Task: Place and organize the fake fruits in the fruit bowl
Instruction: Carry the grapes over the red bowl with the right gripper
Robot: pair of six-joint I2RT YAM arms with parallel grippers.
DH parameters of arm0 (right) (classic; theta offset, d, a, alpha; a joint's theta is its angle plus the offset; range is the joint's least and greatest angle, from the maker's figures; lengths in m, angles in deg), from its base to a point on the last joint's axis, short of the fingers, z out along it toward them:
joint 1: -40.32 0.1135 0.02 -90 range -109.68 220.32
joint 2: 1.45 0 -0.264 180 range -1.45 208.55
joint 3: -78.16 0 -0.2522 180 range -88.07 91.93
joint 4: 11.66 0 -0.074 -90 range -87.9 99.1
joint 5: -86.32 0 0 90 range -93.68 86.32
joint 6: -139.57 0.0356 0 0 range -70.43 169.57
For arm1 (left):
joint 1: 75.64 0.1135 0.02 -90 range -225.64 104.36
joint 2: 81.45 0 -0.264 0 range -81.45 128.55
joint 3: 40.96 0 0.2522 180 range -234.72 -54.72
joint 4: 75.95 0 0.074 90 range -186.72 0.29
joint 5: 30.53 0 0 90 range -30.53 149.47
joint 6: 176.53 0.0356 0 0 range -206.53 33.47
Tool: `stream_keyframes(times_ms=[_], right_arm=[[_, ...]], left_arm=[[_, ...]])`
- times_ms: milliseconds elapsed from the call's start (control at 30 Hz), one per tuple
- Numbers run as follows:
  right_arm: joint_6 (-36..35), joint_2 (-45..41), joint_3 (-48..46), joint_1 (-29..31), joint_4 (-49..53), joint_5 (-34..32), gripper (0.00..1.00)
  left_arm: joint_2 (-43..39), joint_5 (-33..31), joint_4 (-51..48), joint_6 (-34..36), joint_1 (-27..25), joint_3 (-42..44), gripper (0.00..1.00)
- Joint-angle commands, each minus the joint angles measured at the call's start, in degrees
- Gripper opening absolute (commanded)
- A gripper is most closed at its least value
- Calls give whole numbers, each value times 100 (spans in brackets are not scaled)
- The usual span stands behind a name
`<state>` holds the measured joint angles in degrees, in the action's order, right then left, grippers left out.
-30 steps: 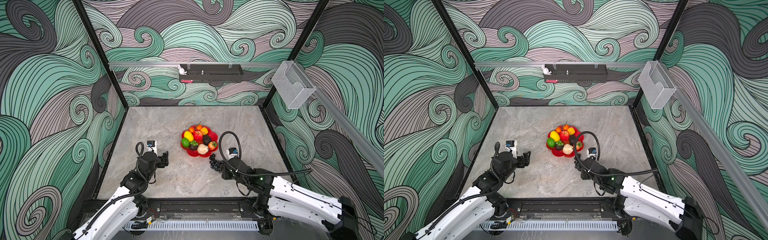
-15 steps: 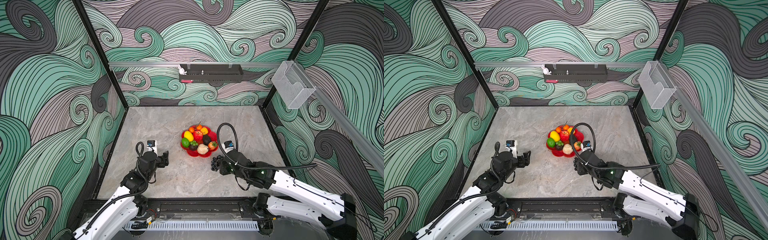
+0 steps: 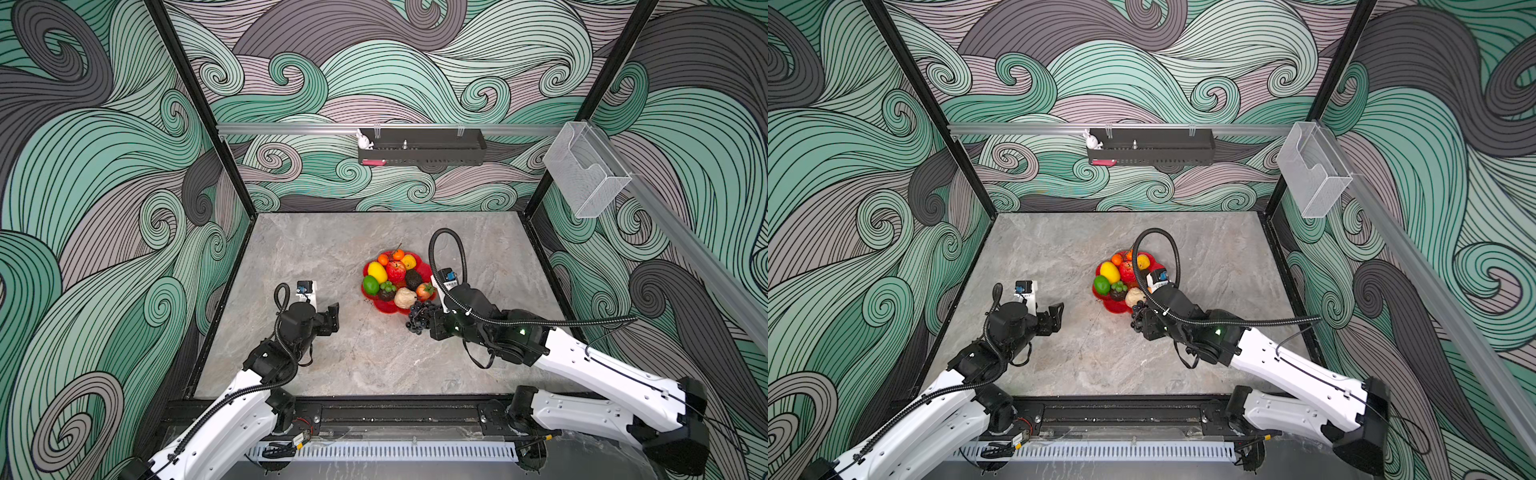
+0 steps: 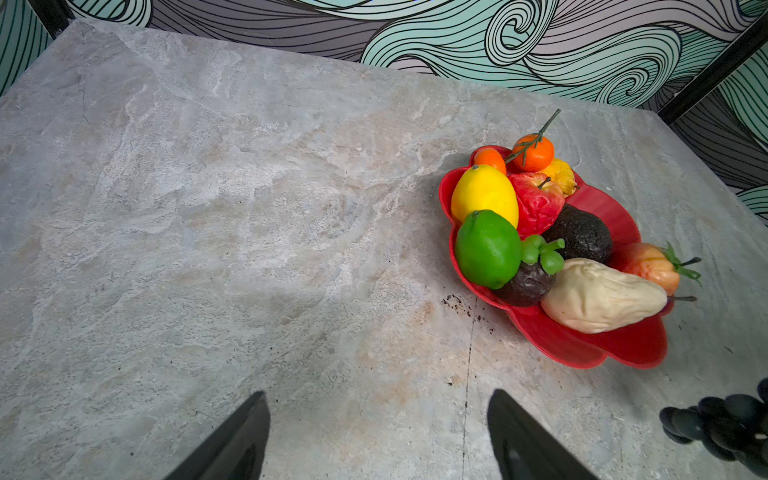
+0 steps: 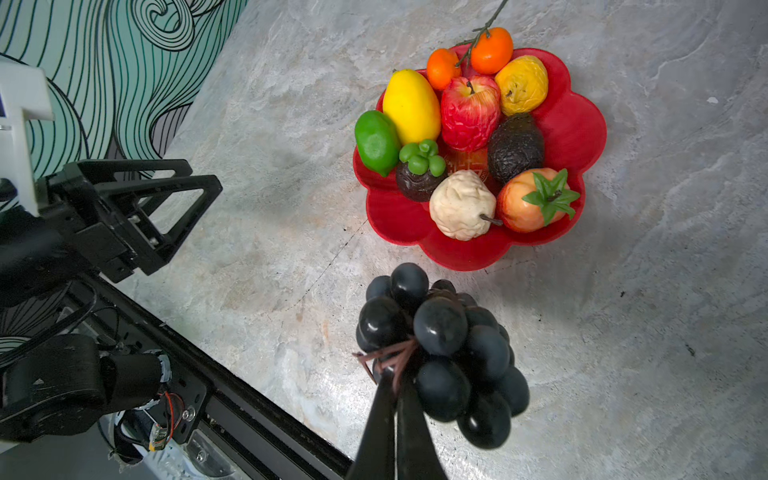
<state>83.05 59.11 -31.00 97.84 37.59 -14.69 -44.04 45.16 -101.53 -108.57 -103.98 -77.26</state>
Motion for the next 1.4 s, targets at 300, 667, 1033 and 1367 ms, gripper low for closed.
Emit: stream_keyframes(times_ms=[300,667,1033,1367], right_arm=[[-382,717,1099,-30,-106,448,0],[-757,1598,2052,-39,-81,459,0],[-859,2438,2719,-222,-10,681,0],[-935,2868,2928,-487,-47,897,0]], left_arm=[[3,-28,74,69,-43,-101,91],[-24,-22,56,70,-42,-103,92],[-40,33,92,70,-43,-82,99],[-39,53,109,51,-44,-76,99]])
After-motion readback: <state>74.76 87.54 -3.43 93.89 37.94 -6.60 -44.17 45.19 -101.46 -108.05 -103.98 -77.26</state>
